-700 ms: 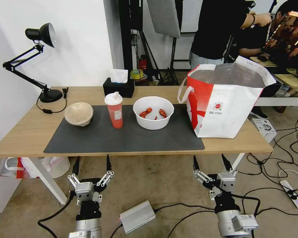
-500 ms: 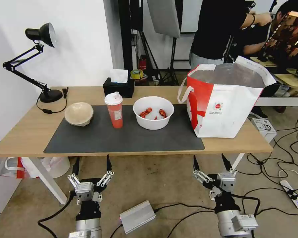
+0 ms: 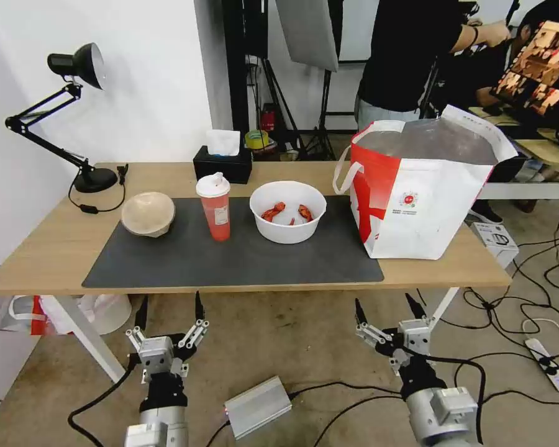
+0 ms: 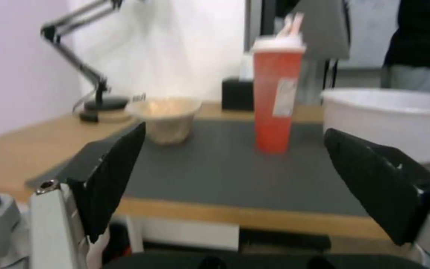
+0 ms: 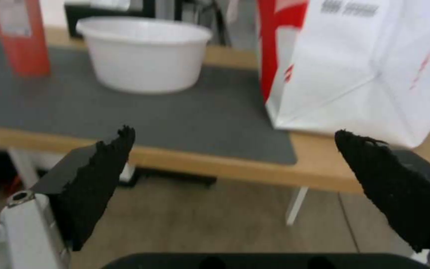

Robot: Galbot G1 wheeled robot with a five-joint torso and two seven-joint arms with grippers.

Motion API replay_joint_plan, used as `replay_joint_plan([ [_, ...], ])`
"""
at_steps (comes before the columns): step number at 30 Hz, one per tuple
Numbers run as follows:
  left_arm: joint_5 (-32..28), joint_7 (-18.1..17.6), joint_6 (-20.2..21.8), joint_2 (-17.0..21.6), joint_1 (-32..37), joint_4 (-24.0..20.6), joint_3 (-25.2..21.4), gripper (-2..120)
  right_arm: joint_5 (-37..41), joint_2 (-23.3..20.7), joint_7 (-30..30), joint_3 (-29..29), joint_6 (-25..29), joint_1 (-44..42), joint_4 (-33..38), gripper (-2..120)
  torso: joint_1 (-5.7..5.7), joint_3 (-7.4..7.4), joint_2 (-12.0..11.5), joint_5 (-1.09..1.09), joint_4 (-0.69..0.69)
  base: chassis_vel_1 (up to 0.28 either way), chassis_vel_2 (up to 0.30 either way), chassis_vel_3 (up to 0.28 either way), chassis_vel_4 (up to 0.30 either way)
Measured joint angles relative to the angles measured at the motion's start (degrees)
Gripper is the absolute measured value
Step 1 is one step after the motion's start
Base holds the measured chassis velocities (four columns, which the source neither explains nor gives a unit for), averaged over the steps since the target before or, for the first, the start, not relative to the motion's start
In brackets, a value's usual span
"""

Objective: Pick up the trash from the table and place it into the takeout bag.

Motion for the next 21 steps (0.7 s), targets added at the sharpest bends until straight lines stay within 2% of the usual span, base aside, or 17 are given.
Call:
replay_joint_plan([
  [2,-1.88,0.66,4.44,-1.09,0.43,-1.33,-0.65,97,0.85,0.90,-2.85,1.28,-4.43,-0.25,1.00,100,0.00,0.00,0.00,0.00,0.00,0.000,0.000,0.000,0.000],
  [3,-1.88,0.66,4.44,-1.09,0.43,-1.33,-0.65,97,0.85,0.90,-2.85,1.28,-4.43,-0.25,1.00,100,0.00,0.00,0.00,0.00,0.00,0.000,0.000,0.000,0.000],
  [6,-4.17,1.47,9.90,-2.41,0.96,-2.92,-1.48,97,1.88,2.14,-6.56,2.97,-10.27,-0.57,2.29,100,0.00,0.00,0.00,0.00,0.00,0.000,0.000,0.000,0.000],
  [8,-4.75,1.68,11.25,-2.75,1.09,-3.32,-1.69,97,2.17,2.46,-7.58,3.42,-11.85,-0.67,2.65,100,0.00,0.00,0.00,0.00,0.00,0.000,0.000,0.000,0.000],
  [10,-6.59,2.33,15.62,-3.80,1.53,-4.64,-2.35,97,2.97,3.37,-10.27,4.65,-16.05,-0.92,3.60,100,0.00,0.00,0.00,0.00,0.00,0.000,0.000,0.000,0.000],
  [13,-7.85,2.77,18.66,-4.54,1.82,-5.53,-2.80,97,3.48,3.99,-12.16,5.51,-19.05,-1.11,4.27,100,0.00,0.00,0.00,0.00,0.00,0.000,0.000,0.000,0.000],
  [14,-8.49,2.99,20.18,-4.92,1.95,-5.99,-3.02,97,3.80,4.60,-13.99,6.44,-18.61,-1.52,5.01,100,0.00,0.00,0.00,0.02,0.01,0.000,0.000,0.000,0.000],
  [15,-9.46,3.35,22.49,-5.46,2.16,-6.68,-3.36,97,3.88,5.27,-15.76,7.62,-15.50,-1.75,6.29,100,0.00,0.00,0.00,0.00,-0.01,0.000,0.000,0.000,0.000],
  [18,-10.24,3.61,24.33,-5.92,2.35,-7.23,-3.66,97,4.01,5.41,-16.40,8.03,-13.65,-1.88,6.63,100,-0.01,-0.01,0.00,-0.03,-0.01,0.000,0.000,0.000,0.000],
  [20,-12.50,4.38,29.69,-7.21,2.85,-8.82,-4.48,97,4.85,5.28,-17.05,8.93,-10.53,-1.72,7.26,100,0.00,0.00,0.00,-0.01,0.00,0.000,0.000,0.000,0.000],
  [21,-12.50,4.38,29.69,-7.21,2.85,-8.82,-4.48,97,4.85,5.28,-17.05,8.93,-10.53,-1.72,7.26,100,0.00,0.00,0.00,-0.01,0.00,0.000,0.000,0.000,0.000],
])
